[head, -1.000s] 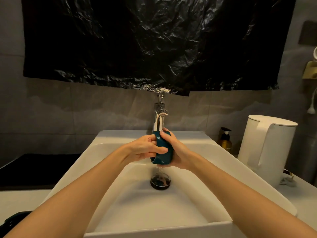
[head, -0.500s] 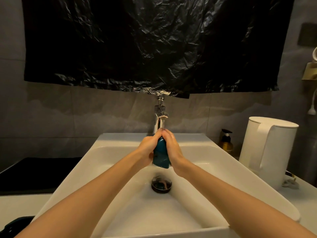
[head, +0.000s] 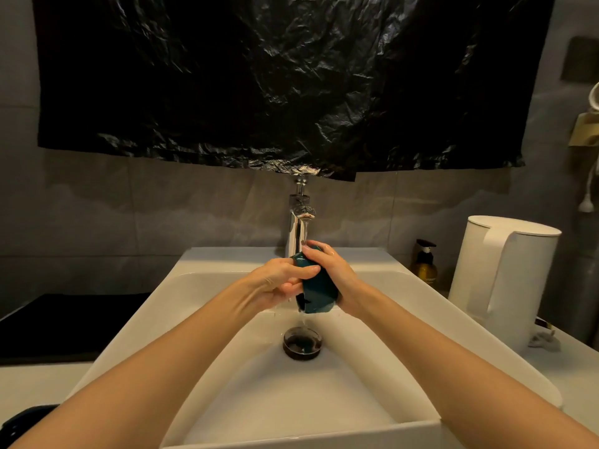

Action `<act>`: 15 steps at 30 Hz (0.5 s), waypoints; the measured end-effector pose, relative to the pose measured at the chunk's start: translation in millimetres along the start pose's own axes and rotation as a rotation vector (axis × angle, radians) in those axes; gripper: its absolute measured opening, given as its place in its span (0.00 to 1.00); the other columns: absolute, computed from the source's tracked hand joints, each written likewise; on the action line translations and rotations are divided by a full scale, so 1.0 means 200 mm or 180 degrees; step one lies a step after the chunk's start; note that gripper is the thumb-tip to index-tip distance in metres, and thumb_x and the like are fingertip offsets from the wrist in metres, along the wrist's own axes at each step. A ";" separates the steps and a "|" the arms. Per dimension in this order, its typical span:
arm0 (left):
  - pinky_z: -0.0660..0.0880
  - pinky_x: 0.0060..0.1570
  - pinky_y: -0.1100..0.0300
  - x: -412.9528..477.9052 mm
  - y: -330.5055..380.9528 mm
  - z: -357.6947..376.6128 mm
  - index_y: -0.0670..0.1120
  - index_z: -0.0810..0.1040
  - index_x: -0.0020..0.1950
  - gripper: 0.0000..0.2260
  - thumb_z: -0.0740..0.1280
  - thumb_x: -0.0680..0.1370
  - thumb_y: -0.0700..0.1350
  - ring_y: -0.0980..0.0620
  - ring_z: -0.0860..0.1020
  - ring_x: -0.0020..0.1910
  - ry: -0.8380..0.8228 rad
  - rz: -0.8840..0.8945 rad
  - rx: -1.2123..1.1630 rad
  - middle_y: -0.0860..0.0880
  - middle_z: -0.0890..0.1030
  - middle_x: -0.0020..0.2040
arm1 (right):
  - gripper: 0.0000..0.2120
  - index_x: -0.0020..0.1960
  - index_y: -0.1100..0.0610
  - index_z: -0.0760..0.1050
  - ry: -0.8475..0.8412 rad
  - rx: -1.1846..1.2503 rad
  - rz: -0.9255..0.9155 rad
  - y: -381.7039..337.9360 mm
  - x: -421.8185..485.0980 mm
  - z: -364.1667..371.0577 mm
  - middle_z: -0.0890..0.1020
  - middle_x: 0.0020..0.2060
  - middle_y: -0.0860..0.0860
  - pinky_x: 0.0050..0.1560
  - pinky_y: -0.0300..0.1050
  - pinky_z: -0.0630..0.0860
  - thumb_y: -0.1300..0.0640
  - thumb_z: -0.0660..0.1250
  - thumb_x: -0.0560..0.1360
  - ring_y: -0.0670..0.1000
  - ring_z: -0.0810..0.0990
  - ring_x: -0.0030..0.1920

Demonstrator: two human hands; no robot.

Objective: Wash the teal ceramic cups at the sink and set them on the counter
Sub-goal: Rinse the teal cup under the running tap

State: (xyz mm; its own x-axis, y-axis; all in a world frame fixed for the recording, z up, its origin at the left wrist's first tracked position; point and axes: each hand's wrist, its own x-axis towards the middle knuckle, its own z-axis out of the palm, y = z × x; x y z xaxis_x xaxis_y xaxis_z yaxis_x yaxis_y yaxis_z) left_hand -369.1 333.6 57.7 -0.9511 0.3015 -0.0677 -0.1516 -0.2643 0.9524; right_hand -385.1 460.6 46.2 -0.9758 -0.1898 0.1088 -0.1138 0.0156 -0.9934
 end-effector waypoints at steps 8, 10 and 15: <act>0.78 0.50 0.55 0.01 0.01 -0.03 0.40 0.76 0.53 0.10 0.67 0.74 0.31 0.45 0.80 0.52 -0.0147 0.0232 0.0540 0.42 0.82 0.51 | 0.15 0.66 0.43 0.66 0.0054 -0.0209 -0.0385 0.01 0.00 0.02 0.76 0.57 0.52 0.51 0.48 0.80 0.48 0.59 0.80 0.51 0.78 0.54; 0.76 0.54 0.53 0.01 0.01 -0.03 0.42 0.76 0.52 0.10 0.67 0.74 0.31 0.45 0.80 0.52 -0.0139 0.0262 0.0664 0.43 0.82 0.51 | 0.15 0.65 0.43 0.68 0.0153 -0.0180 -0.0453 0.01 0.00 0.03 0.76 0.57 0.51 0.51 0.47 0.80 0.46 0.61 0.79 0.51 0.78 0.53; 0.77 0.55 0.54 0.01 0.00 -0.08 0.43 0.75 0.55 0.14 0.69 0.73 0.31 0.45 0.80 0.55 -0.0195 0.0261 0.1046 0.43 0.82 0.54 | 0.14 0.66 0.45 0.67 0.0015 0.0234 -0.0140 0.02 0.00 0.06 0.78 0.50 0.49 0.53 0.48 0.78 0.48 0.52 0.83 0.49 0.79 0.49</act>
State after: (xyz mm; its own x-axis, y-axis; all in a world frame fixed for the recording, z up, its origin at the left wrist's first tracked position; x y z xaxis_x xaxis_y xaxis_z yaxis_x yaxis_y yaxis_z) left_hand -375.7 319.5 53.0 -0.9370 0.3486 0.0215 0.0290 0.0164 0.9994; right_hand -383.0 448.0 42.3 -0.9710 -0.1842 0.1523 -0.1427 -0.0648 -0.9877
